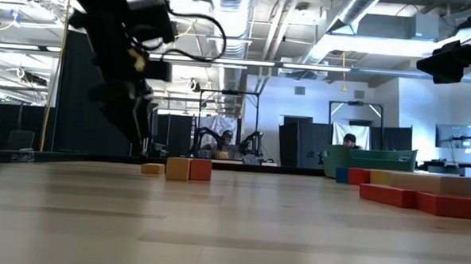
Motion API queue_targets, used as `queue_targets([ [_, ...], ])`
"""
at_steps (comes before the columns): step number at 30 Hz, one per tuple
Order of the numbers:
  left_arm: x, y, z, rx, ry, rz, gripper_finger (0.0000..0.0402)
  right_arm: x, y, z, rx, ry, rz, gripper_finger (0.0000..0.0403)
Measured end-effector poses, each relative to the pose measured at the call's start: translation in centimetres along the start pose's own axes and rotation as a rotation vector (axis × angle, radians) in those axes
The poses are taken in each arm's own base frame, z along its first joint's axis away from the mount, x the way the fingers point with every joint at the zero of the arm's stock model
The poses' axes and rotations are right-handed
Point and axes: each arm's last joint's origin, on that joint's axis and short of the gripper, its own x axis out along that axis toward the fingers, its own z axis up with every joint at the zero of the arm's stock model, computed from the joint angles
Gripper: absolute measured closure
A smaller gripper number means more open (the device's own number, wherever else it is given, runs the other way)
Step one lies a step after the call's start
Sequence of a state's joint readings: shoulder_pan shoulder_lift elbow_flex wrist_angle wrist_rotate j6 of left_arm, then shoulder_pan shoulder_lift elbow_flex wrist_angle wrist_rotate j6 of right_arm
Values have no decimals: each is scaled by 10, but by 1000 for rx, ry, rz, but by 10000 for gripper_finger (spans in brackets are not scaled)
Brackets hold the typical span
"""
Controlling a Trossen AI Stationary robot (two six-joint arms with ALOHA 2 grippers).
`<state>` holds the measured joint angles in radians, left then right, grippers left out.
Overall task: Sort blocks by size
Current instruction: Put the medium yellow rectangular block into the orange bin
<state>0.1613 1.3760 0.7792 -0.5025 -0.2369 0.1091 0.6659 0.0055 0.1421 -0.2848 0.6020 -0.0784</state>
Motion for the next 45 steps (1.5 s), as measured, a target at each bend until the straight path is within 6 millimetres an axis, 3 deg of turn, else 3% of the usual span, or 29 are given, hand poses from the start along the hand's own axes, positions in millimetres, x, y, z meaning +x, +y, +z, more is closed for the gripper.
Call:
queue_targets([
  [8, 43, 10, -3, 5, 126, -28, 17, 0, 0, 0, 0, 0, 0, 112],
  [18, 51, 25, 0, -23, 60, -96, 2, 0, 0, 0, 0, 0, 0, 112],
  [29, 76, 33, -7, -49, 93, -203, 3, 0, 0, 0, 0, 0, 0, 112],
  [33, 77, 33, -7, -33, 88, -217, 29, 0, 0, 0, 0, 0, 0, 112],
  [40, 78, 32, -7, -15, 86, -223, 117, 0, 0, 0, 0, 0, 0, 112],
  [45, 78, 31, -7, -10, 89, -235, 125, 0, 0, 0, 0, 0, 0, 112],
])
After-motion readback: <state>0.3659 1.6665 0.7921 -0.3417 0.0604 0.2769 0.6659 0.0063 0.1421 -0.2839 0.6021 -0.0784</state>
